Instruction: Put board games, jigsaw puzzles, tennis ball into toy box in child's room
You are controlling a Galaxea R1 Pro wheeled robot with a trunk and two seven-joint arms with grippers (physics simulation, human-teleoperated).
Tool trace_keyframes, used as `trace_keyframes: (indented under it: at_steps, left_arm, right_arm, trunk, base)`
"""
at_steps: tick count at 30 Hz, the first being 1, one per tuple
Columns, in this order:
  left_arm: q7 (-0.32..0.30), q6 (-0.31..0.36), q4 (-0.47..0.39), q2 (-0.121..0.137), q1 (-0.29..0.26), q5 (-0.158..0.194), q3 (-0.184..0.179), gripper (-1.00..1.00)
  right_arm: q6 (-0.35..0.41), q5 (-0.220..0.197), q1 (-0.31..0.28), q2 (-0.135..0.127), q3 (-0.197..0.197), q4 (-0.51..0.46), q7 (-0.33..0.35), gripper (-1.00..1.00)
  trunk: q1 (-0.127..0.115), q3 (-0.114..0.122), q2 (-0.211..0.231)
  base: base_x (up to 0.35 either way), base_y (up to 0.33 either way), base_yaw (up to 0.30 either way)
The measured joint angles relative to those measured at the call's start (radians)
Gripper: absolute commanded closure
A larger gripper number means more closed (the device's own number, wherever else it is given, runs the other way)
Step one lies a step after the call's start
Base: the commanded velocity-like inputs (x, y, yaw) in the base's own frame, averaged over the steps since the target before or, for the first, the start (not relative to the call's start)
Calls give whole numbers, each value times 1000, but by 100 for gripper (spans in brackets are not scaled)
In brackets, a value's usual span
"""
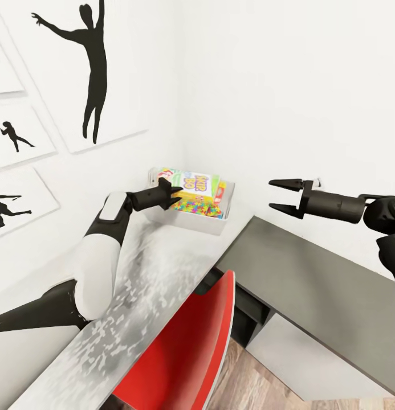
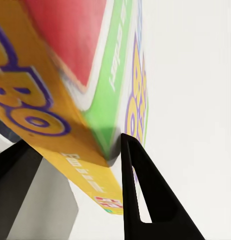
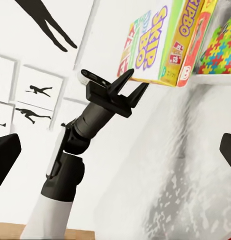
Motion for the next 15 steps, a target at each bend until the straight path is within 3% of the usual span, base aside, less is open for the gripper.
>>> trace_keyframes:
  at_steps: [6, 15]
  left_arm:
    - [-1, 30, -55, -1, 0, 0, -15, 100]
    - [-3, 34, -68, 0, 0, -1, -18, 100]
  right_arm:
    - [0, 1, 0, 0, -2, -13, 0, -100]
    - [0, 1, 0, 0, 1, -17, 0, -100]
  trunk:
    - [0, 0, 0]
    - [0, 0, 0]
  base:
    - [0, 0, 0]
    - [0, 0, 0]
